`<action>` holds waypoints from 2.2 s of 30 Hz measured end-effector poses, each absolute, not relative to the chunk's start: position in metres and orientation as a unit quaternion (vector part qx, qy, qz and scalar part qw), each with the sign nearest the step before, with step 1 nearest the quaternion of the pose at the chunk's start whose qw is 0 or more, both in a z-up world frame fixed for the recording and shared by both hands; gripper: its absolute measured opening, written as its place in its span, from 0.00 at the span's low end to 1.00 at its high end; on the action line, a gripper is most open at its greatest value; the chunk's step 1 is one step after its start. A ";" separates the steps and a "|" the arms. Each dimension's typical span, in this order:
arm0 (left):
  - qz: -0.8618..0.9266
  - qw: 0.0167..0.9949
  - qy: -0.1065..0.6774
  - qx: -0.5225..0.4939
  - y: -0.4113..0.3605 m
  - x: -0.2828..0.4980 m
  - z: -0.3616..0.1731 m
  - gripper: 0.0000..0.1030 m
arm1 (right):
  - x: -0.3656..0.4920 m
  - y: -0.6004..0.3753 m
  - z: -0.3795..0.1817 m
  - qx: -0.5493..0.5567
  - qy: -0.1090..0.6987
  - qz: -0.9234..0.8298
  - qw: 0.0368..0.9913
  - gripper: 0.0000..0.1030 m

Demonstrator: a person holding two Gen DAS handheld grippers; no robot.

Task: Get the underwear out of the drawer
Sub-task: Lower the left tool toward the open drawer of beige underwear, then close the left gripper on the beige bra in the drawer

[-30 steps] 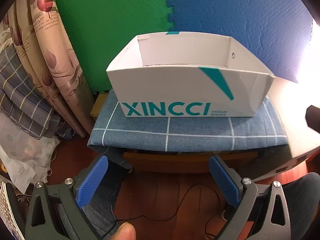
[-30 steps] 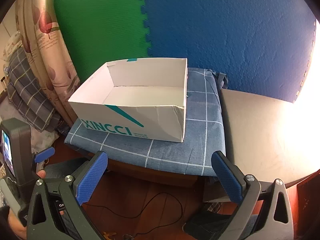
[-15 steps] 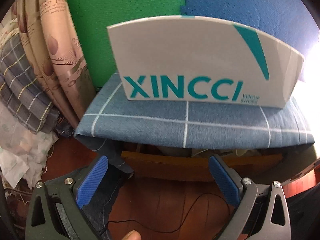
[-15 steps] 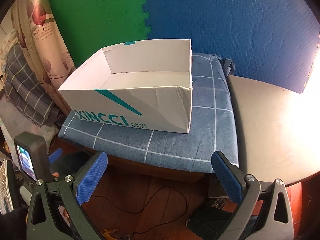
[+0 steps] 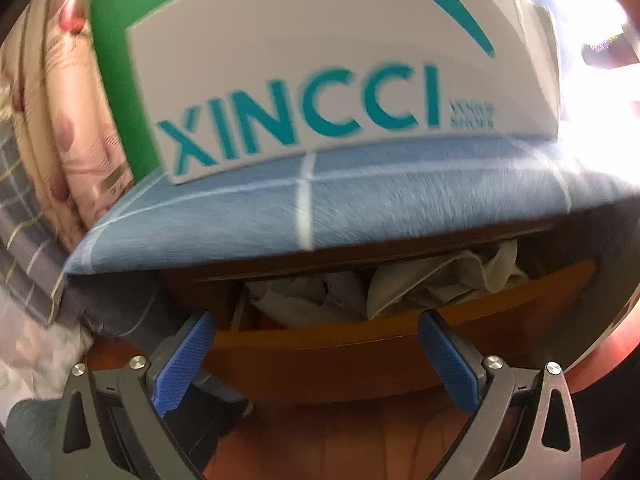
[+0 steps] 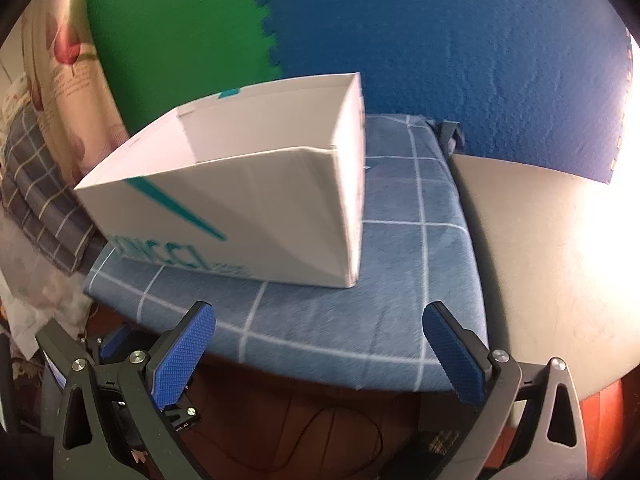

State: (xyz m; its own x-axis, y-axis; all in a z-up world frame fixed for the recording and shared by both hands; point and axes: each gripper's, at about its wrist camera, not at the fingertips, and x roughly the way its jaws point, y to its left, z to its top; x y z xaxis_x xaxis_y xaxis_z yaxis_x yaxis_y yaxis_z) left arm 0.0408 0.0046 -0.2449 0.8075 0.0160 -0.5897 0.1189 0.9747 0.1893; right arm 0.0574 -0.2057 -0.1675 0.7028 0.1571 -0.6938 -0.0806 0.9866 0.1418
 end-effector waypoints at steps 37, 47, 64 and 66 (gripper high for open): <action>-0.038 0.858 0.511 0.033 0.027 0.104 -0.300 1.00 | 0.060 -0.268 -0.193 0.139 0.395 0.043 0.907 1.00; -0.044 0.842 0.537 0.032 0.016 0.111 -0.298 1.00 | 0.057 -0.258 -0.194 0.110 0.400 0.040 0.909 1.00; -0.116 0.827 0.545 0.075 -0.027 0.157 -0.306 1.00 | 0.060 -0.248 -0.203 0.097 0.418 0.051 0.902 1.00; -0.085 0.817 0.566 0.072 -0.028 0.169 -0.316 1.00 | 0.061 -0.248 -0.205 0.100 0.422 0.051 0.899 1.00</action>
State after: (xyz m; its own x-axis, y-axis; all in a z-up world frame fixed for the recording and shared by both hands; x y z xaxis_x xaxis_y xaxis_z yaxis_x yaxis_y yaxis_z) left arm 0.1688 -0.0284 -0.3157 0.3444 -0.0576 -0.9371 0.2217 0.9749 0.0216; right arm 0.0606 -0.2479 -0.2053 0.6379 0.1765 -0.7496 -0.0080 0.9749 0.2227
